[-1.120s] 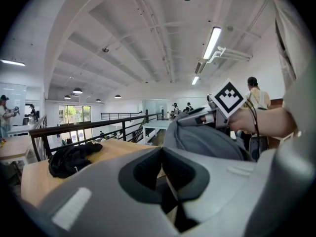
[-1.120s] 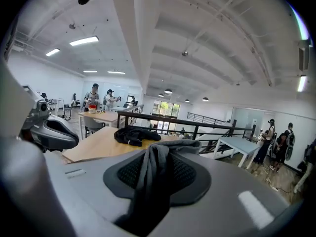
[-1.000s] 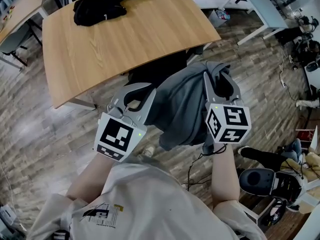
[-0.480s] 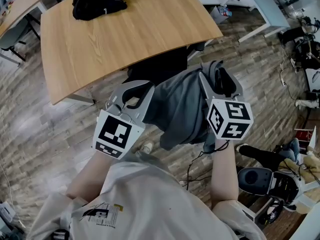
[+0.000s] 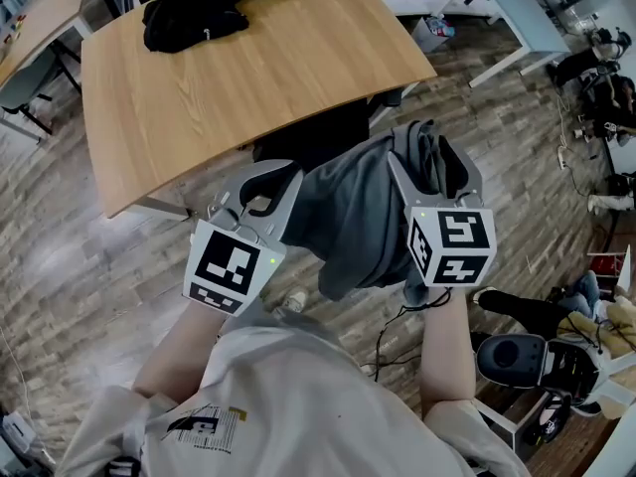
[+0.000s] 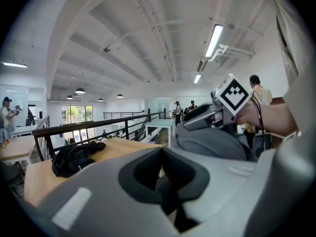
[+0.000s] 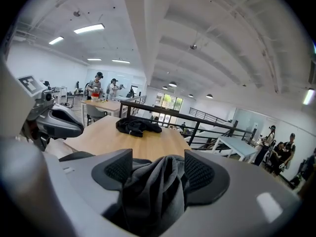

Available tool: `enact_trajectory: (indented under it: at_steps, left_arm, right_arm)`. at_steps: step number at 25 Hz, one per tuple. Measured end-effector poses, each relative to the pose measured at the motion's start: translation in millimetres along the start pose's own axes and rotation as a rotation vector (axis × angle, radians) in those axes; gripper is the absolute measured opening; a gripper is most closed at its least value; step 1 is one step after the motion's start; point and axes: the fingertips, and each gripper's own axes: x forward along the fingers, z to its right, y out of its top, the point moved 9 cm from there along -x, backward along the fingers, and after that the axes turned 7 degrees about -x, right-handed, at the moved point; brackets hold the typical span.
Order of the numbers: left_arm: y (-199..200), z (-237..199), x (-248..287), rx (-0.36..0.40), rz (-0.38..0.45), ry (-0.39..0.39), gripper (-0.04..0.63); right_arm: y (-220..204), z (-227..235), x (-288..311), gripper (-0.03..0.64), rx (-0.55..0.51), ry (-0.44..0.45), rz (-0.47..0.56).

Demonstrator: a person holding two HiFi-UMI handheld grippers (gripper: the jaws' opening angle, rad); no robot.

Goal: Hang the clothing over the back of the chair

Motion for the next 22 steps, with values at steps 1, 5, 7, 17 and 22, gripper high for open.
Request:
enact_trajectory:
  at_steps: [1, 5, 7, 17, 22]
  left_arm:
    - [3, -1, -1, 0.005, 0.004, 0.003, 0.000]
    - [19, -5, -7, 0.005, 0.039, 0.002, 0.000]
    - [29, -4, -13, 0.009, 0.064, -0.001, 0.000]
    - [77, 8, -50, 0.090, 0.168, -0.001, 0.000]
    - [100, 19, -82, 0.097, 0.227, 0.019, 0.000]
  right_arm:
    - [2, 0, -3, 0.333, -0.001, -0.002, 0.006]
    - [11, 5, -20, 0.325, 0.040, -0.009, 0.055]
    - [14, 8, -29, 0.310, 0.089, 0.008, 0.093]
    - [55, -7, -81, 0.168, 0.099, 0.005, 0.288]
    - [76, -22, -116, 0.073, 0.095, -0.014, 0.417]
